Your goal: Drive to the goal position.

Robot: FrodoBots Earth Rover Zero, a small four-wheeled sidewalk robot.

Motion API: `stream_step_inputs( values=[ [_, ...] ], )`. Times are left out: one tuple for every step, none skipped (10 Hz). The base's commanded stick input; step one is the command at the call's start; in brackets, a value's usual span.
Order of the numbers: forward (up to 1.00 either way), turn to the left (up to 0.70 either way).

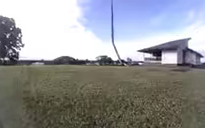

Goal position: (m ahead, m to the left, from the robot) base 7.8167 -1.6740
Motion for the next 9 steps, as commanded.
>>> stream_step_inputs(
  values=[
    [1.00,-0.12],
    [1.00,-0.27],
    [1.00,-0.24],
    [1.00,-0.05],
    [1.00,0.00],
    [1.00,0.00],
    [1.00,0.00],
    [1.00,0.00],
    [1.00,0.00]
  ],
)
